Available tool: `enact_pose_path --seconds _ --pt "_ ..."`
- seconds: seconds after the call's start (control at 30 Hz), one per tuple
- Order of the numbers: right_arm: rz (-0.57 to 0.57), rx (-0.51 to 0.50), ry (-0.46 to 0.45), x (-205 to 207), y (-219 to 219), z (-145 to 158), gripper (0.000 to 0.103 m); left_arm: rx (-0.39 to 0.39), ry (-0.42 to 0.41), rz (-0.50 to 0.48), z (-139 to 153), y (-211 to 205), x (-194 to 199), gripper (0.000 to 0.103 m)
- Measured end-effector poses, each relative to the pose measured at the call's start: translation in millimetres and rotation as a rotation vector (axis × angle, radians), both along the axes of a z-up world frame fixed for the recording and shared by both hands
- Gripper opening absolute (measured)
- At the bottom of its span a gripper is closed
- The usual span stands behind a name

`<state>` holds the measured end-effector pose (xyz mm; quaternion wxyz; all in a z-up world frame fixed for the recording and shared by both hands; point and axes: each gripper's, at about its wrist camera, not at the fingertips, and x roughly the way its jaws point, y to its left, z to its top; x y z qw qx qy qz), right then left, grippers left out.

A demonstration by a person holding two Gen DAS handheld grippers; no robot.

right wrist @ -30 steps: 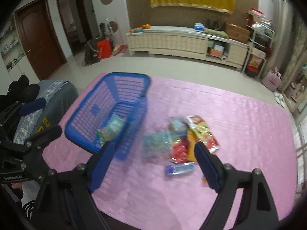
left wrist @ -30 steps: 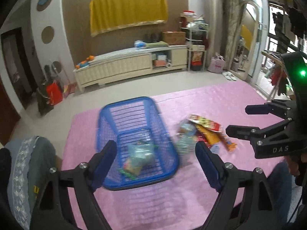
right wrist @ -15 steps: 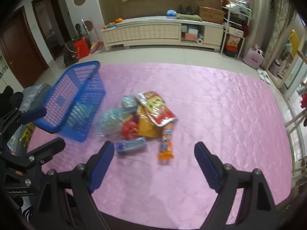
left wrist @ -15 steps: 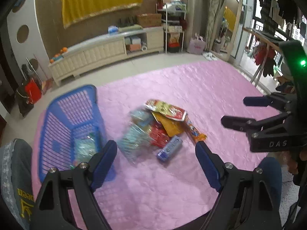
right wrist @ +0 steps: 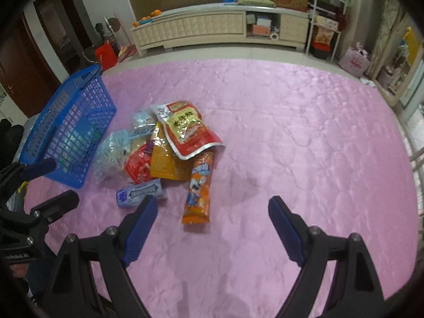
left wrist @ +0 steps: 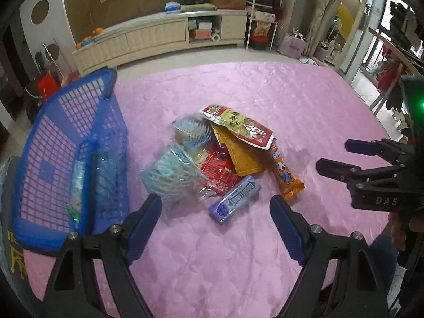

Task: Organize snacks
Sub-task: 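Move both grippers back over the snack pile, then grasp the red spicy snack pouch with the right gripper while the left gripper grasps the orange stick snack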

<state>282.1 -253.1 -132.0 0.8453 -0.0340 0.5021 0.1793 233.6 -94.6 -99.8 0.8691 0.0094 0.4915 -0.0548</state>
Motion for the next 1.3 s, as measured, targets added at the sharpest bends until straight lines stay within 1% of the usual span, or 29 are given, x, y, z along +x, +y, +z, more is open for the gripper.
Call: enact_pose_path --seconds 0.17,0.3,0.4,0.47,0.6,0.7,0.83,0.87,0.9,1.0,1.03,1.1,1.13,1.17,1.23,1.27,1.3 --pt "0.067 0.032 0.049 38.0 5.1 -15.6 0.088 -0.007 0.03 0.026 -10.8 -1.9 29.1 0.082" --pt "0.172 0.047 0.114 67.9 20.5 -30.3 0.088 0.009 0.039 0.042 -15.0 1.4 47.7 0.082" --pt "0.241 0.025 0.145 86.7 37.5 -41.3 0.088 0.008 0.043 0.053 -18.7 4.3 59.7 0.082" --pt "0.284 0.015 0.164 97.8 48.0 -48.1 0.088 0.026 0.065 0.054 -23.5 4.3 66.3 0.082" --pt "0.312 0.001 0.188 117.0 61.5 -59.5 0.088 0.059 0.09 0.056 -29.6 5.7 77.2 0.082" --pt "0.333 -0.012 0.207 128.3 69.2 -68.2 0.088 0.066 0.103 0.062 -33.1 9.6 86.6 0.082" --pt "0.329 0.032 0.222 143.5 70.2 -73.0 0.088 0.062 0.114 0.077 -35.7 14.7 93.4 0.082" --pt "0.327 0.04 0.226 146.5 69.2 -72.4 0.087 0.057 0.113 0.081 -35.8 15.9 93.5 0.082" --pt "0.334 0.035 0.228 148.5 69.4 -71.5 0.081 0.05 0.113 0.08 -35.7 16.5 93.1 0.082" --pt "0.374 -0.024 0.206 147.3 73.8 -69.6 0.07 0.049 0.112 0.076 -37.6 17.1 89.1 0.082" --pt "0.39 -0.038 0.195 144.6 74.7 -68.7 0.068 0.05 0.114 0.076 -38.3 17.5 88.9 0.082" --pt "0.401 -0.052 0.183 142.5 75.3 -69.5 0.062 0.042 0.116 0.077 -38.3 17.8 87.5 0.082" --pt "0.398 -0.056 0.18 144.4 73.7 -69.2 0.059 0.039 0.117 0.078 -38.0 17.3 87.7 0.082" --pt "0.394 -0.061 0.173 142.6 72.1 -67.6 0.054 0.033 0.118 0.081 -38.8 17.1 88.7 0.082" --pt "0.382 -0.075 0.143 136.9 68.2 -61.8 0.046 0.014 0.114 0.083 -36.4 18.5 87.6 0.082" --pt "0.372 -0.086 0.122 134.8 64.9 -57.7 0.041 0.004 0.111 0.086 -34.8 19.1 86.5 0.082" --pt "0.361 -0.094 0.102 131.1 61.4 -52.9 0.039 -0.011 0.108 0.086 -32.9 19.0 85.2 0.082"
